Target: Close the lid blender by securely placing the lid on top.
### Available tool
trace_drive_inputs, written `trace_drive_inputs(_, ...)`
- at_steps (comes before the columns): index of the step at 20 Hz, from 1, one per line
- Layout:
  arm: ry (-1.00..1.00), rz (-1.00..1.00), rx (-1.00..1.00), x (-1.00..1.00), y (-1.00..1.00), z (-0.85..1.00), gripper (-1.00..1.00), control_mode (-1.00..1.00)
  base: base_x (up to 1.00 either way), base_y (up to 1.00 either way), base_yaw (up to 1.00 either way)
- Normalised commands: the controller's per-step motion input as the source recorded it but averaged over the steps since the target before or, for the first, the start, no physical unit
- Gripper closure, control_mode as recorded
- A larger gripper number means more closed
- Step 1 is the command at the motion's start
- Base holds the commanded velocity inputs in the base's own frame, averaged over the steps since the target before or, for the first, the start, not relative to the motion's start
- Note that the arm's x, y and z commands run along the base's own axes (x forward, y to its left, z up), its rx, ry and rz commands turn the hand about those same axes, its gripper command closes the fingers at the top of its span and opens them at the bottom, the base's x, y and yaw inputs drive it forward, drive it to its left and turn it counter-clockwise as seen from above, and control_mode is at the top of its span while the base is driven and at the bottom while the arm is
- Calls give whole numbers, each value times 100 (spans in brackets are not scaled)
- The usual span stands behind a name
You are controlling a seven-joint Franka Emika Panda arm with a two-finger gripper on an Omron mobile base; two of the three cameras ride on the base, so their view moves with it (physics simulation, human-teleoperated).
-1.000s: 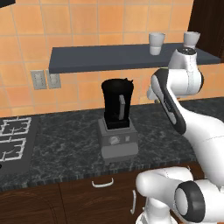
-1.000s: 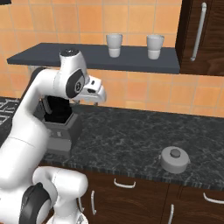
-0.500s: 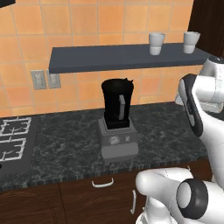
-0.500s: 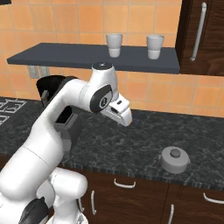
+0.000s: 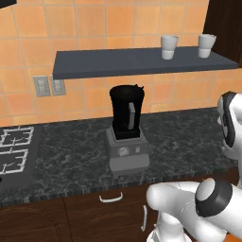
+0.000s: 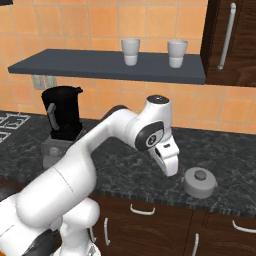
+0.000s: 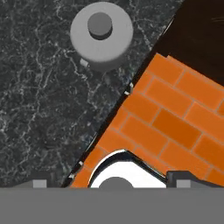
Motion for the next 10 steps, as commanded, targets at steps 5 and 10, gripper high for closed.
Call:
trace_drive_inputs(5, 5, -28, 9, 3, -97, -20, -100, -100, 0, 0, 0)
trace_drive_inputs(10, 0, -11, 1, 30, -51, -30, -100, -100, 0, 0, 0)
